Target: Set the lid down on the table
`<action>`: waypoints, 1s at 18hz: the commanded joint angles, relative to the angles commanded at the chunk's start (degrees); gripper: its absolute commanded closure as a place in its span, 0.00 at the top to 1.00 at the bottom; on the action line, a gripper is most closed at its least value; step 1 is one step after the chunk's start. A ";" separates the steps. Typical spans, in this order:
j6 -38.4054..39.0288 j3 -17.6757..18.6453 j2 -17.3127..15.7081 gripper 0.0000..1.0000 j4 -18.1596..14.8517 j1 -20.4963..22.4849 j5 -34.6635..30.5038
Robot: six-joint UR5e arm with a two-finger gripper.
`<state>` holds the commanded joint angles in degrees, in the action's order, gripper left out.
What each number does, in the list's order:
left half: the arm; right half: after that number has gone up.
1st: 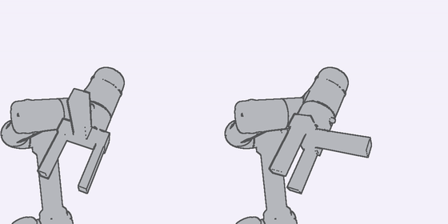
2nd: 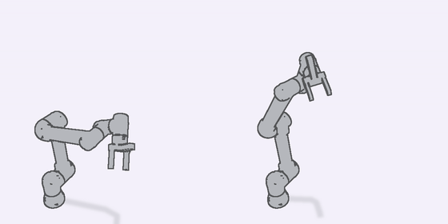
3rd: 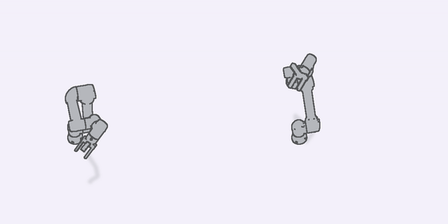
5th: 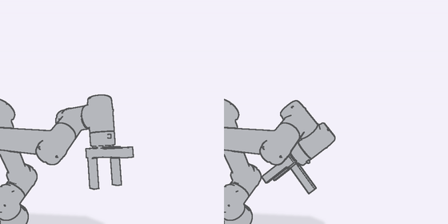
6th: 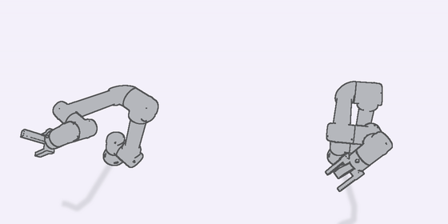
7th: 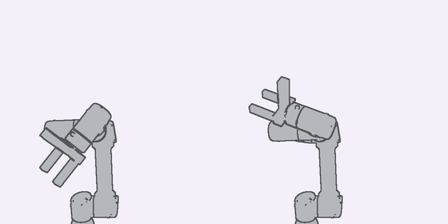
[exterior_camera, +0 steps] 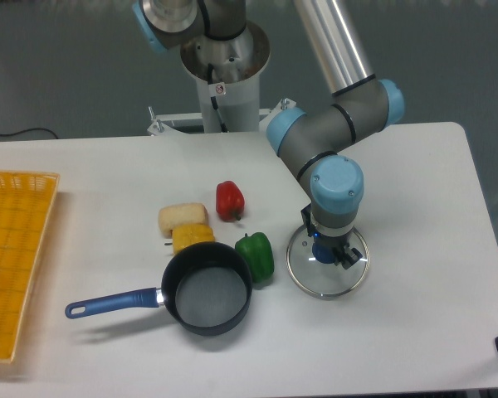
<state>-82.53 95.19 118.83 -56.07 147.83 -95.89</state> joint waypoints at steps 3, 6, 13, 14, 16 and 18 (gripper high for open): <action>0.00 -0.09 0.00 0.45 0.00 0.00 0.00; -0.09 -0.09 0.00 0.54 0.09 0.00 0.09; -0.18 -0.09 0.35 0.74 0.09 -0.09 -0.09; -0.18 -0.09 0.44 0.74 0.09 -0.09 -0.09; -0.26 -0.09 0.44 0.74 0.09 -0.09 -0.09; -0.09 -0.17 0.35 0.76 0.09 -0.17 -0.09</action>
<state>-82.62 95.01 119.18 -55.99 147.66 -95.98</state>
